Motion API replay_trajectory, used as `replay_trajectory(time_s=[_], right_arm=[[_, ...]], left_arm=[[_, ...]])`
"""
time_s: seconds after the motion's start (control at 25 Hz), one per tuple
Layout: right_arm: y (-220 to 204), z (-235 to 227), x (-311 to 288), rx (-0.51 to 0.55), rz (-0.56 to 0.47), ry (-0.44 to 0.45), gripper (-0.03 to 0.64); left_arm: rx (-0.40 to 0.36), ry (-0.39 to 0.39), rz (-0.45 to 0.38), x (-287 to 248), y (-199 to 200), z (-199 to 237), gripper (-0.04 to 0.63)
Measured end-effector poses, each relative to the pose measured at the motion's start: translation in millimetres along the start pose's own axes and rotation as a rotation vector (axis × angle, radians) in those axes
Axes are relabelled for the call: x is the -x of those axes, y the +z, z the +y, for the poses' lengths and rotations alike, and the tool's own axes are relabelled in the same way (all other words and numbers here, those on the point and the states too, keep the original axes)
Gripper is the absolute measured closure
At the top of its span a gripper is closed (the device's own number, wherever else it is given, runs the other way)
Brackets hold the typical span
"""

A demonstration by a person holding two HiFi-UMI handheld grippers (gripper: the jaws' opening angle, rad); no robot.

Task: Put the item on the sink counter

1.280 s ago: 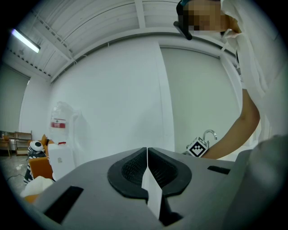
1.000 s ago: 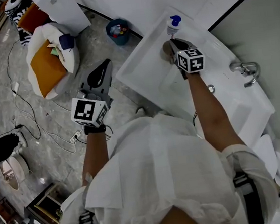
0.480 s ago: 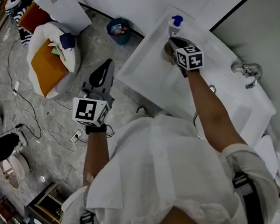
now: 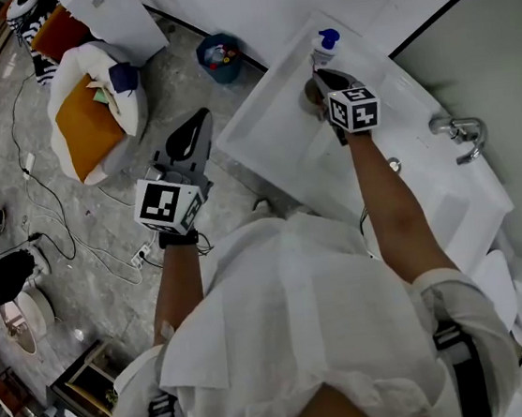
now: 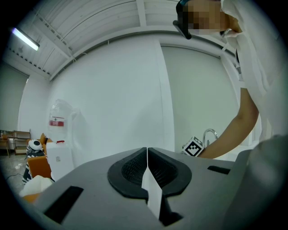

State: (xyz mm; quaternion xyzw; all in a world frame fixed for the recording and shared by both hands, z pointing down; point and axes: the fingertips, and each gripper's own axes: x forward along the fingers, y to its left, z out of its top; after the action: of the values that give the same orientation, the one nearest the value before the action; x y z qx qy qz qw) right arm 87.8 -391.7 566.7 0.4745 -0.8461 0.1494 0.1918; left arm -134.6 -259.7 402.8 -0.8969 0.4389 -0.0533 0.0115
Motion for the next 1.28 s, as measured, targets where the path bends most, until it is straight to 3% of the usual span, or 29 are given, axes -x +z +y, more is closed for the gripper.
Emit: replay_trajectory(time_s=[0.36, 1.28], right_arm=[[5, -2, 13, -0.014, -0.033, -0.011, 0.592], [44, 18, 108, 0.003, -0.263, -0.038, 0.592]], left_arm=[[-0.002, -0.007, -0.009, -2, 3, -2, 0.575], [-0.008, -0.007, -0.049, 5, 13, -6, 0.575]])
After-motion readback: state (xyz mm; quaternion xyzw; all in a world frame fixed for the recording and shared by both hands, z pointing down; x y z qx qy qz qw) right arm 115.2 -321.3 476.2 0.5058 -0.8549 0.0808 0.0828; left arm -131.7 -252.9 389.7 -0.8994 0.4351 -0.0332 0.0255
